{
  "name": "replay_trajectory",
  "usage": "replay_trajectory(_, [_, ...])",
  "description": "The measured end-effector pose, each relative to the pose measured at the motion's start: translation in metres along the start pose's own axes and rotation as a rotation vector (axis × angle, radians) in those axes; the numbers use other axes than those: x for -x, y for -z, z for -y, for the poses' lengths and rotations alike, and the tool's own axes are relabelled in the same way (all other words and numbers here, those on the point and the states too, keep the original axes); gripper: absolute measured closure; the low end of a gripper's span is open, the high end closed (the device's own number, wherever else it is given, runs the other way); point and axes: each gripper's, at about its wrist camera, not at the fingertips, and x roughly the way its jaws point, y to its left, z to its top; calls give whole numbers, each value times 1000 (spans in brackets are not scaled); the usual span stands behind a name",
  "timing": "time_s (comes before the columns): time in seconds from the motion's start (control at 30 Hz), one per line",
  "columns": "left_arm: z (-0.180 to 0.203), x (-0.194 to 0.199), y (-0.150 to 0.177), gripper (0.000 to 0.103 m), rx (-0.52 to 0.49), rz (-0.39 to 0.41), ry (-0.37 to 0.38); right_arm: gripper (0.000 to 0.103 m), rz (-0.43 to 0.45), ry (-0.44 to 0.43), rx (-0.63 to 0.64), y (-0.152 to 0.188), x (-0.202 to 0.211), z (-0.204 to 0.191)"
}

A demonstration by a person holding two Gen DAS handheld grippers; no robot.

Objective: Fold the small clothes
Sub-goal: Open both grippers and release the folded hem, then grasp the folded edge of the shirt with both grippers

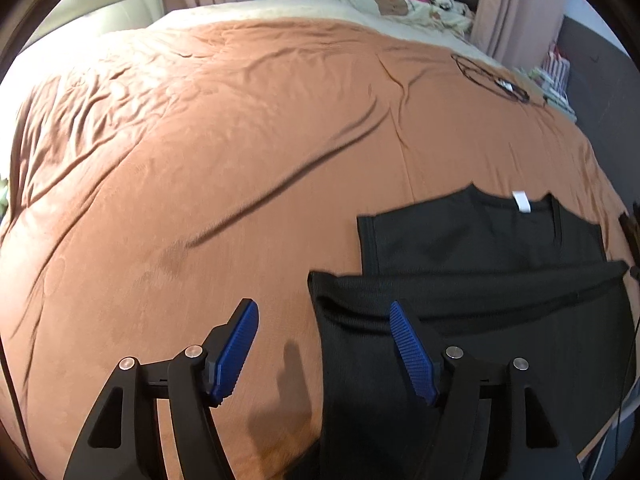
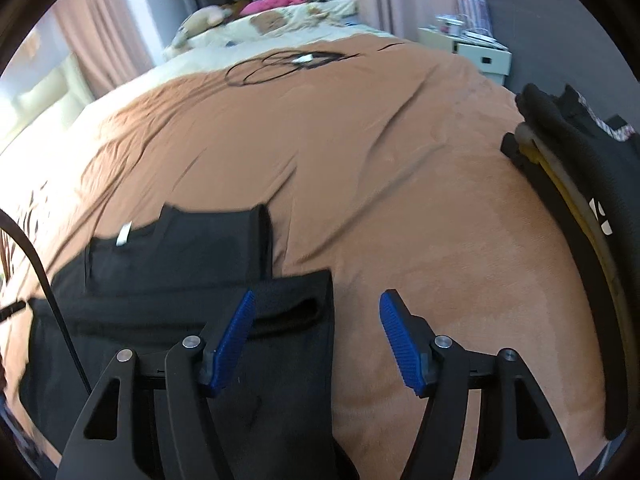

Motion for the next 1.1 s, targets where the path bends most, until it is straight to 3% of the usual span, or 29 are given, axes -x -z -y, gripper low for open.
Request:
replay_trajectory(0.13, [3, -2, 6, 33, -48, -36, -3, 40, -44, -6, 56, 5, 1, -2])
replay_trajectory(0.3, [6, -15, 12, 34, -82, -95, -12, 40, -99, 51, 137, 7, -8, -12])
replay_trajectory(0.4, [8, -27, 13, 43, -100, -126, -24, 40, -128, 73, 163, 6, -19, -17])
replay_trajectory(0.5, [8, -39, 9, 45, -106, -143, -19, 40, -136, 83, 188, 3, -31, -22])
replay_trajectory(0.77, [5, -57, -14, 58, -100, -132, -11, 60, -124, 76, 218, -21, -59, -26])
replay_trajectory(1.1, [0, -72, -33, 77, -39, -111, 64, 80, -106, 39, 179, -35, -81, -14])
